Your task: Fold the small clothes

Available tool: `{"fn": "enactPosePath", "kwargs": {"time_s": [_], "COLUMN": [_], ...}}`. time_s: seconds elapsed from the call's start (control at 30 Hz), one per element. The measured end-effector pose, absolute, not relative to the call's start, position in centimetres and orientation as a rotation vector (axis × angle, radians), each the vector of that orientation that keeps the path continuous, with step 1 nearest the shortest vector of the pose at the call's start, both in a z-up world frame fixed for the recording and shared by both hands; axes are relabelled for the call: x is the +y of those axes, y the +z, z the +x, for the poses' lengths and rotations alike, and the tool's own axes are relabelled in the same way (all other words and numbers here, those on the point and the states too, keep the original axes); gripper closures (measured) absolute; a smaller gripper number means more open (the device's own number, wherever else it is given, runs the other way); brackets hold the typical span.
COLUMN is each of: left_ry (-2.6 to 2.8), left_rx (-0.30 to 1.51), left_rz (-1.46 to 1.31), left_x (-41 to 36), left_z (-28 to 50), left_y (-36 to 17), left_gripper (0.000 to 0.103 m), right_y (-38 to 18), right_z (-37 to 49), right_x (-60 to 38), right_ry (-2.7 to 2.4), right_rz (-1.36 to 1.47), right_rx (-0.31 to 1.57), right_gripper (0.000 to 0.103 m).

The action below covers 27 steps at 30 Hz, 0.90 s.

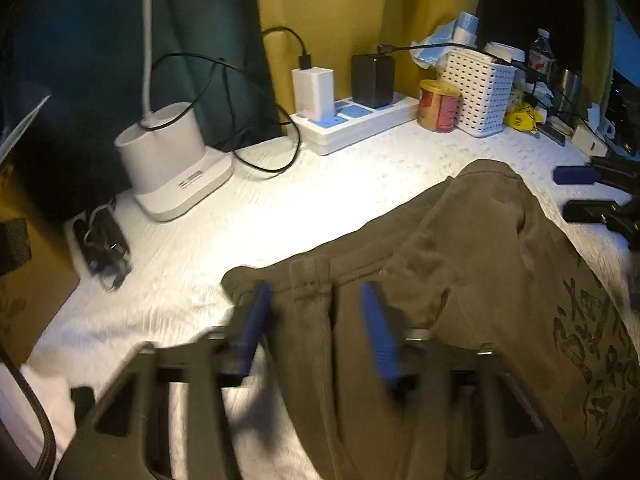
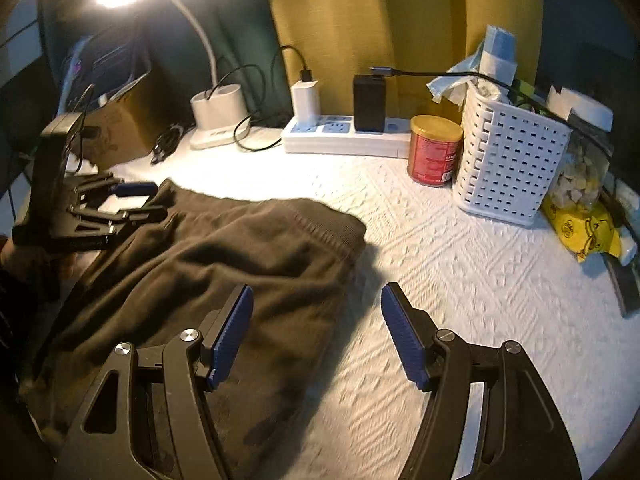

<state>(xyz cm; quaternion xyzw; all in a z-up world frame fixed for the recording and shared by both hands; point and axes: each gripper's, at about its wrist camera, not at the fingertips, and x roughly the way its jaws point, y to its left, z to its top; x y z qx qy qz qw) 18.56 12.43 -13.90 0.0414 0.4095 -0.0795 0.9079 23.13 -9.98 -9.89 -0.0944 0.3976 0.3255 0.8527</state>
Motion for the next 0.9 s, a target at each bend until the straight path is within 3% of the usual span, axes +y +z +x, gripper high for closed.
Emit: {"fn": "enactPosePath", "kwargs": {"time_s": [0.03, 0.1, 0.47, 0.5, 0.57, 0.9], "left_ry": [-0.159, -0.145, -0.081, -0.086, -0.085, -0.02], "left_rx": [0.853, 0.837, 0.766, 0.767, 0.75, 0.831], "left_rz": [0.091, 0.085, -0.089, -0.099, -0.083, -0.034], "left_x": [12.4, 12.6, 16.6, 16.7, 16.5, 16.2], "left_z": [19.0, 19.1, 19.8, 19.8, 19.6, 19.9], "left_y": [-14.1, -14.2, -13.9, -14.0, -13.9, -15.0], "left_gripper": [0.094, 0.099, 0.101, 0.101, 0.101, 0.099], "right_y": [-10.1, -10.6, -13.3, -13.3, -13.5, -11.6], "right_z": [23.6, 24.6, 28.8, 29.1, 29.7, 29.9], "right_x": [-10.0, -10.0, -9.3, -9.2, -8.9, -7.7], "right_ry": [0.686, 0.688, 0.746, 0.762, 0.773, 0.758], "right_rz": [-0.184, -0.153, 0.006, 0.021, 0.044, -0.043], "right_rx": [0.845, 0.866, 0.965, 0.964, 0.97, 0.881], "right_gripper": [0.033, 0.033, 0.034, 0.038, 0.085, 0.09]}}
